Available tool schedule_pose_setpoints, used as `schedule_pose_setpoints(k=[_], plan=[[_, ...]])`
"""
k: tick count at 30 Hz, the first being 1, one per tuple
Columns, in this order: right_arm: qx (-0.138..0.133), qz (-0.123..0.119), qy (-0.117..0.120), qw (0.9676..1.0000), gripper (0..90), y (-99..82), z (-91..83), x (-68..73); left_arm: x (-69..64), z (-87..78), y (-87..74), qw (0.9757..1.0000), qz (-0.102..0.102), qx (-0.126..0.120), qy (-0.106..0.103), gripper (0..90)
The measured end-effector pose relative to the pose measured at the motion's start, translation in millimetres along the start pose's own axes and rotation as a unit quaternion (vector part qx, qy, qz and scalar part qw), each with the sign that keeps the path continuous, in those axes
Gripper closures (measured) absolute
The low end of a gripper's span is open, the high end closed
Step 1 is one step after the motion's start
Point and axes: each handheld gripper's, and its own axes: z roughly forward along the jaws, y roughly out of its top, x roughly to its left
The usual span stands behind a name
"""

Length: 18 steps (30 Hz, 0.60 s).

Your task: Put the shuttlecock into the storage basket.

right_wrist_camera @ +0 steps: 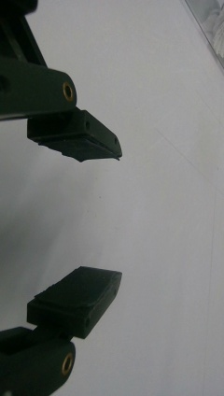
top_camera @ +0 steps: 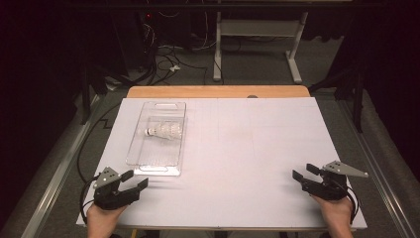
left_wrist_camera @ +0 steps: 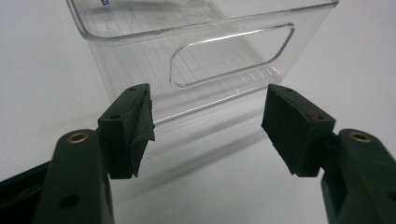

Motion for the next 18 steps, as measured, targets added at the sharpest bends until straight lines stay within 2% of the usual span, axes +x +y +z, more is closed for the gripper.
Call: schedule_pose_setpoints(k=[18], plan=[[-0.004,0.001,-0.003,1.0000,33.7,0.1,-0.2,-0.4,1.0,0.8,-0.1,1.0000,-0.002,0.001,-0.001,34.5]])
